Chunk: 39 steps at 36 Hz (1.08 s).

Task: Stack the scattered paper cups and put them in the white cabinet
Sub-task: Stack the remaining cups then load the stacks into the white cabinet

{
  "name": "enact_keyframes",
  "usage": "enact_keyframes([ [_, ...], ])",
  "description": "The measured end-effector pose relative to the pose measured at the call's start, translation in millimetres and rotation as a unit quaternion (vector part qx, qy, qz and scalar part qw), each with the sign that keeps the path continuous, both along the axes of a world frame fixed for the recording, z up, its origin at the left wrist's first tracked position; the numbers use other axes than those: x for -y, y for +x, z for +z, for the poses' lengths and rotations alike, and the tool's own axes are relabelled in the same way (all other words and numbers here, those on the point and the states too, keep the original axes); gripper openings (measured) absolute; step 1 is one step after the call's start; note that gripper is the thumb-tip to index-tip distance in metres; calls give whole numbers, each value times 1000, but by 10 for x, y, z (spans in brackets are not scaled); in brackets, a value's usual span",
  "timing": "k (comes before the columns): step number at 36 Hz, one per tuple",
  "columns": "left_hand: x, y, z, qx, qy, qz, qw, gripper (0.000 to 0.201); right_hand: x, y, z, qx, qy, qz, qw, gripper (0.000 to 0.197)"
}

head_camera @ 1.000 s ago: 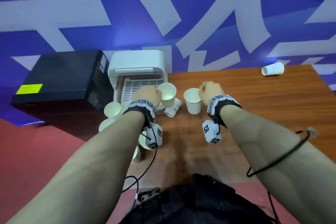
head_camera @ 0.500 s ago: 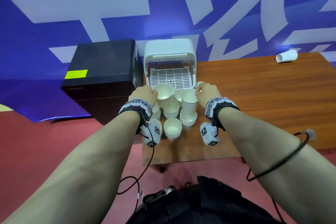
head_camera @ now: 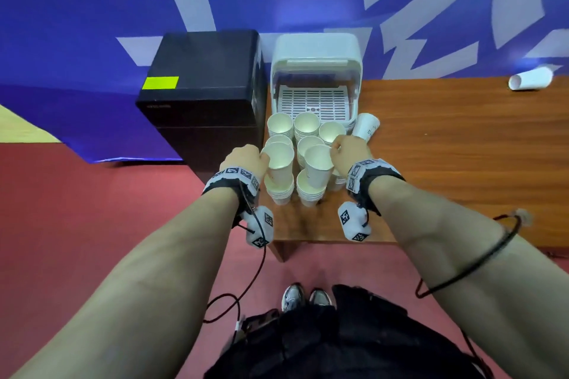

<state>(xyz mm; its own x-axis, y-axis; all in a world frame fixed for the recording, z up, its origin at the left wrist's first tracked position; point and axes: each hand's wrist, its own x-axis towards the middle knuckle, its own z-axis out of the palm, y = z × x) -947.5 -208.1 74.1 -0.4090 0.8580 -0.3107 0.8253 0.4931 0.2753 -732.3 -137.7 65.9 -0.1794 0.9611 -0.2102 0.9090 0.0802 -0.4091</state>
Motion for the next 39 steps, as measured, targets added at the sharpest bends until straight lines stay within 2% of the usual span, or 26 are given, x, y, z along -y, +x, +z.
enact_keyframes([
  [15,185,-77,-273,24,-32,2,999,35,142,-42,-95,1,-12,-2,1000,21],
  [27,219,-167,-335,19,-51,-3,998,29,188,-136,-53,6,-28,-2,1000,20],
  [34,158,-153,-302,26,-50,-5,998,29,196,-118,46,103,-85,19,991,25],
  [39,115,-122,-299,21,-49,-8,999,29,205,-71,81,117,-73,23,990,24],
])
